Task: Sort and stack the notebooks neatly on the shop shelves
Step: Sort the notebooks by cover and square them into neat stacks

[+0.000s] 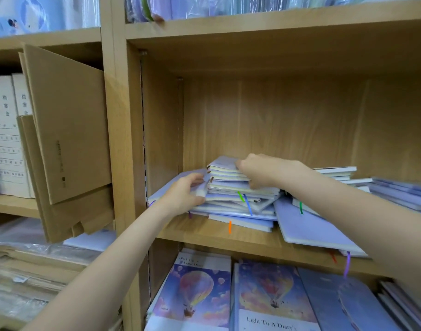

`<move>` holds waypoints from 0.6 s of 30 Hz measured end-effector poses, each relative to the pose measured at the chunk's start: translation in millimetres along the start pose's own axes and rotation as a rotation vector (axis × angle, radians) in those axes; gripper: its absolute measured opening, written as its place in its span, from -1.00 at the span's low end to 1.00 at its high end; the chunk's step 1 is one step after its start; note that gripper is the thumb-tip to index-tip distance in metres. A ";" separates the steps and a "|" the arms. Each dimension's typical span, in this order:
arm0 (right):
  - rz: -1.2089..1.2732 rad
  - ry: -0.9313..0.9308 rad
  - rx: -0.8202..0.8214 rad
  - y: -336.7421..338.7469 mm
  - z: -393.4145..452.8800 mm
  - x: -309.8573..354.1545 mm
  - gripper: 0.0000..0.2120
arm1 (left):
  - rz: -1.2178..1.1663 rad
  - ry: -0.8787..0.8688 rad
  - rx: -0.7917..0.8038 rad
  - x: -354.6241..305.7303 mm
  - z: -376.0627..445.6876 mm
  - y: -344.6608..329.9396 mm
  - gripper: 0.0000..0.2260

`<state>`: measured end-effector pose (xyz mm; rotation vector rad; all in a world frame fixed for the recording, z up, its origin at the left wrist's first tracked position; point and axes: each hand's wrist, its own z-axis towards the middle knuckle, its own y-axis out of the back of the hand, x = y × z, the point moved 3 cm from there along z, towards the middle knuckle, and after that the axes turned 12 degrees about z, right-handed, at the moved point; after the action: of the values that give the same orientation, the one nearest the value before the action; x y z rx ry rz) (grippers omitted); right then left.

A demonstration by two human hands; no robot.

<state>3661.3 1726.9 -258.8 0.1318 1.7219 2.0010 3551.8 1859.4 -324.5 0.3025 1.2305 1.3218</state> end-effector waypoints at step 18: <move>0.054 -0.034 -0.304 -18.6 -13.4 -10.5 -0.54 | -0.243 0.167 -0.366 -13.1 10.3 -4.5 -0.81</move>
<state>3670.9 1711.8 -276.6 0.1090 1.3863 2.2591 3565.5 1851.7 -317.2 -0.2165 1.0956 1.3466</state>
